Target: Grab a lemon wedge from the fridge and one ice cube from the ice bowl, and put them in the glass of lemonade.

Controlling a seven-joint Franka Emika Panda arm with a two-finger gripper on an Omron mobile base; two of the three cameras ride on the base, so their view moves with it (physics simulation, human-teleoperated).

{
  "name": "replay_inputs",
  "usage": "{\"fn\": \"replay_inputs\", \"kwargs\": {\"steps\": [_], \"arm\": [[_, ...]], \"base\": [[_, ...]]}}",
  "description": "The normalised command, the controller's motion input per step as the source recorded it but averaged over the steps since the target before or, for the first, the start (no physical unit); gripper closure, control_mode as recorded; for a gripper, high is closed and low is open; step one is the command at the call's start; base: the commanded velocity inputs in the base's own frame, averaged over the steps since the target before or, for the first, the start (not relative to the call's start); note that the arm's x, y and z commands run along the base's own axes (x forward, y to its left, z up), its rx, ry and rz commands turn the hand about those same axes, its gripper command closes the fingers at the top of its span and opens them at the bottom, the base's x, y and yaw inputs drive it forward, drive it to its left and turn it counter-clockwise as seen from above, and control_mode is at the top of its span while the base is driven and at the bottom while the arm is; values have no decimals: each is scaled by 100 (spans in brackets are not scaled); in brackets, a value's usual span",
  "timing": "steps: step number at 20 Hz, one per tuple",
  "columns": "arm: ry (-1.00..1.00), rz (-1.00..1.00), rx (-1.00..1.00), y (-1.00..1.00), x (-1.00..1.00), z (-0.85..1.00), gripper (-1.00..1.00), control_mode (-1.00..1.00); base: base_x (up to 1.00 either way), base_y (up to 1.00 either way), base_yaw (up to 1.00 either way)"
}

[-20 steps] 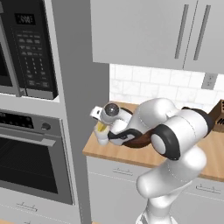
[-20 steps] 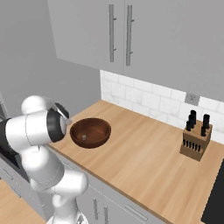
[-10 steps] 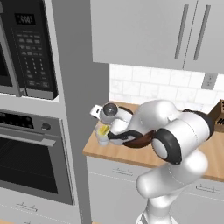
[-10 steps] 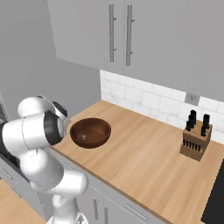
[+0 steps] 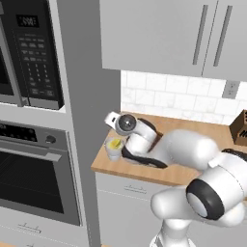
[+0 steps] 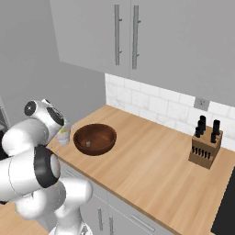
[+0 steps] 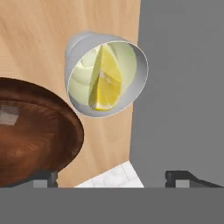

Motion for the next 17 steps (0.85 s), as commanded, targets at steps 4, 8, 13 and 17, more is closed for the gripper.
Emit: {"fn": "replay_inputs", "kwargs": {"steps": [4, 8, 13, 17], "arm": [[-13, -5, 1, -68, -92, 54, -100, -100], [-20, -3, 0, -49, -78, 96, -100, -100], [-16, -3, 2, -52, -71, 100, -100, -100], [-8, -7, 2, -42, -67, 100, -100, -100]], "base": [[0, 0, 0], [0, 0, 0], [0, 0, 0], [0, 0, 0]]}}
